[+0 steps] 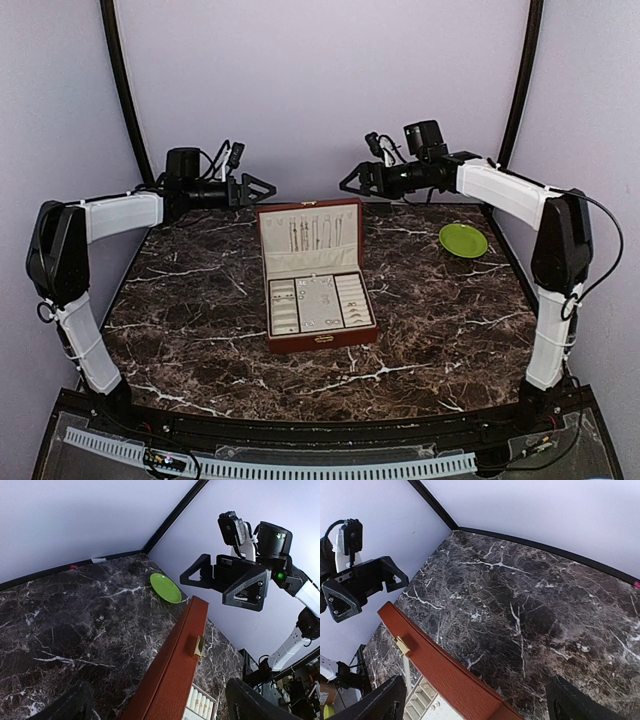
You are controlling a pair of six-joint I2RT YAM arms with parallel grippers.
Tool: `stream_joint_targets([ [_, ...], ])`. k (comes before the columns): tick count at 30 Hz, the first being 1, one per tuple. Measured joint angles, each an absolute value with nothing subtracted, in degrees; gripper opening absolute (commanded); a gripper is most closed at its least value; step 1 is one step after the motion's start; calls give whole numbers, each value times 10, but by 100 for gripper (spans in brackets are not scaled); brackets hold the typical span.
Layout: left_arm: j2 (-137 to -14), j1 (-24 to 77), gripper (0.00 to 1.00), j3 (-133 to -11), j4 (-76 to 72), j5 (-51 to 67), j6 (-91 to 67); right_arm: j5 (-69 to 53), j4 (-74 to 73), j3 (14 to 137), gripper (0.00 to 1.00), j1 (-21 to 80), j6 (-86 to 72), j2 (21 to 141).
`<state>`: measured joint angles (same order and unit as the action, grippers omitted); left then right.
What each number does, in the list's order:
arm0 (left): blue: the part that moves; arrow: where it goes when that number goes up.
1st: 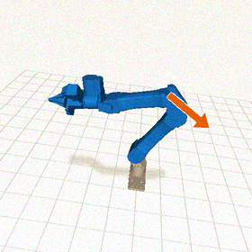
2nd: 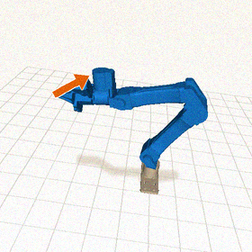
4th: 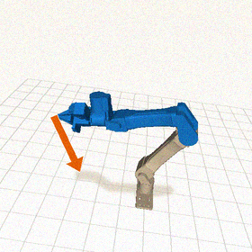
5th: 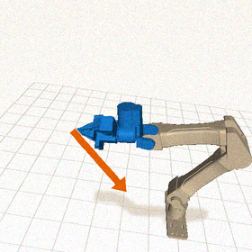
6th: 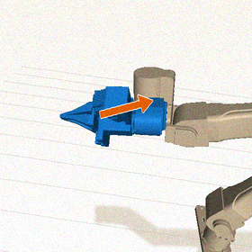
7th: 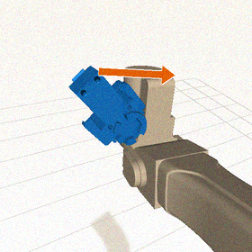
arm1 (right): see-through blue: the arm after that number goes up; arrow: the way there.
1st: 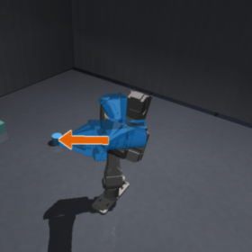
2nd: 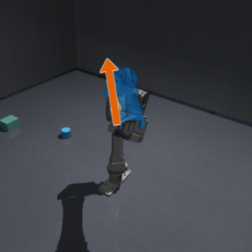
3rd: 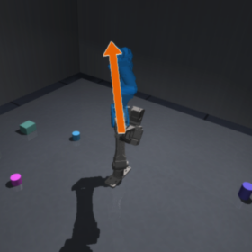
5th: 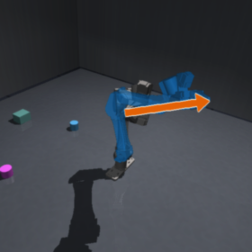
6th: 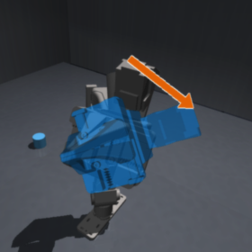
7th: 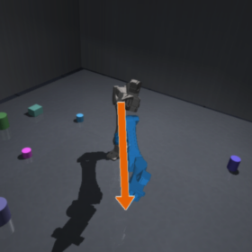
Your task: Organize the mixed jewelry
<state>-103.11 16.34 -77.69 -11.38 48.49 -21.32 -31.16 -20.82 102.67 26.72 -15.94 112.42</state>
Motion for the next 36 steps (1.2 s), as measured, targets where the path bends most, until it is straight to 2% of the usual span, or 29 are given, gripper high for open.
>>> stream_joint_targets([
  [12,-1039,186,94,-788,-27,540,-150,-443,-224,1061,98,267,-149,1167],
  [20,-999,217,93,-741,22,556,-115,-495,-249,980,96,282,-123,1121],
  [30,-831,305,93,-591,104,563,-94,-423,-241,736,95,340,-138,919],
  [33,-762,311,90,-545,107,521,-107,-358,-222,670,95,349,-172,855],
  [36,-699,320,82,-524,98,426,-131,-272,-204,640,94,360,-214,811],
])
